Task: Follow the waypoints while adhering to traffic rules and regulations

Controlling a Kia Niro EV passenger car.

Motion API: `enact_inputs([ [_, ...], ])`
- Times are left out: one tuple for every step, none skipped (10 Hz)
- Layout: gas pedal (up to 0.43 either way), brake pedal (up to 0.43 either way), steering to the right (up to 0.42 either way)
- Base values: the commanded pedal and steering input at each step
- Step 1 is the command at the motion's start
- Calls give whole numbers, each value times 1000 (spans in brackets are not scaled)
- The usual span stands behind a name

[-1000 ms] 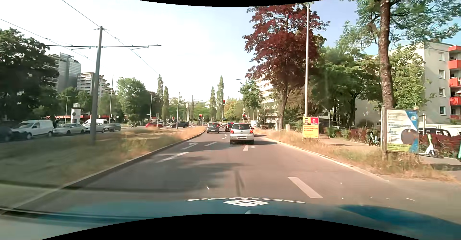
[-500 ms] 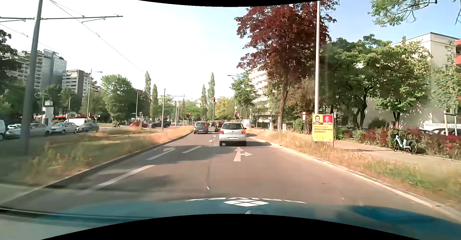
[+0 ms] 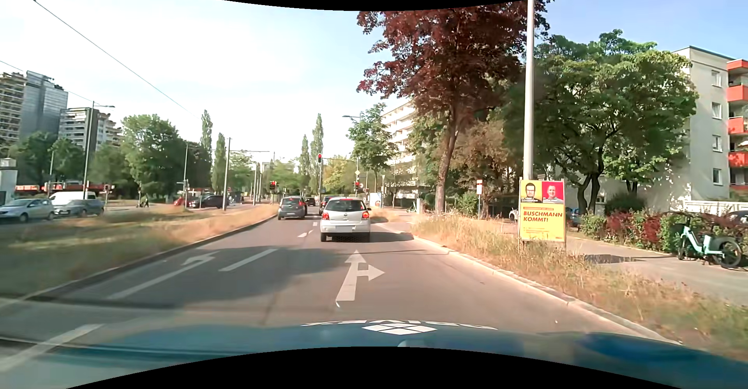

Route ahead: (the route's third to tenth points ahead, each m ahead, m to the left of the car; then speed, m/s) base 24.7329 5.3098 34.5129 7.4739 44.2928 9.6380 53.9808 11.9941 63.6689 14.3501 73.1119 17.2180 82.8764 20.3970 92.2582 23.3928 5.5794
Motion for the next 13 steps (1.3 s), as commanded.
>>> enact_inputs([
  [0, 43, 74],
  [0, 18, 42],
  [0, 0, 13],
  [0, 0, -7],
  [0, 0, -32],
  [0, 0, -53],
  [0, 0, -68],
  [0, 0, -79],
  [0, 0, -90],
  [0, 0, -94],
  [0, 30, -95],
  [0, 104, -95],
  [0, 146, -94],
])
